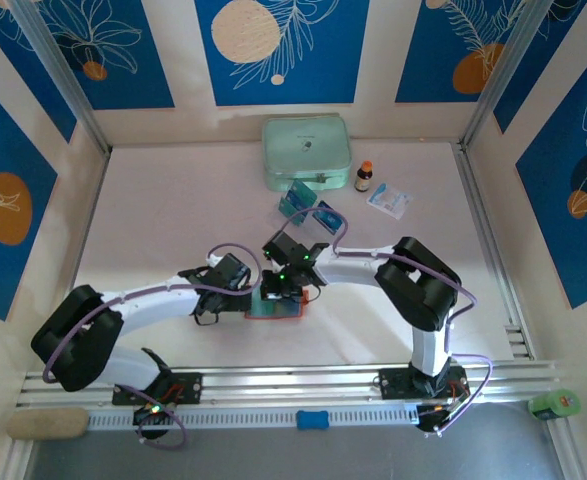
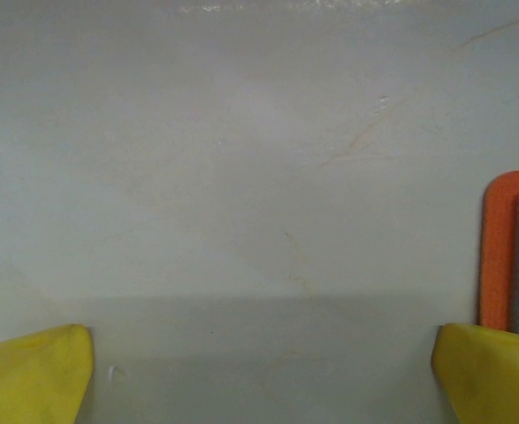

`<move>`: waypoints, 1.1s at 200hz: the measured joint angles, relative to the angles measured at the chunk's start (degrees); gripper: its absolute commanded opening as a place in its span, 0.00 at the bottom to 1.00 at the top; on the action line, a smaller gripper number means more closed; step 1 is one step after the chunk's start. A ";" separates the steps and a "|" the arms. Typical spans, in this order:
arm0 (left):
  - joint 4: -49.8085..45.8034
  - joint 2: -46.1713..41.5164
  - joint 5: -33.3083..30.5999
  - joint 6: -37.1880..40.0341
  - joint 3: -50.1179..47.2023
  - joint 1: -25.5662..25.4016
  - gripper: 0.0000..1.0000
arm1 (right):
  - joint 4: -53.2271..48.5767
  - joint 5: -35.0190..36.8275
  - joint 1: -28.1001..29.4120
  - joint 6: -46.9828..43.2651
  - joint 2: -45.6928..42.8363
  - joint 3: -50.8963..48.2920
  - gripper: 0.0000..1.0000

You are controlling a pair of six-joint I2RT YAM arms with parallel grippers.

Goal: Put the credit cards into the card holder
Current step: Insert the credit card into the card slot.

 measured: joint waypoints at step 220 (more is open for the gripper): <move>1.33 -1.20 -0.04 0.00 -1.38 0.00 1.00 | -2.80 1.53 -0.42 -0.44 -0.74 -0.74 0.00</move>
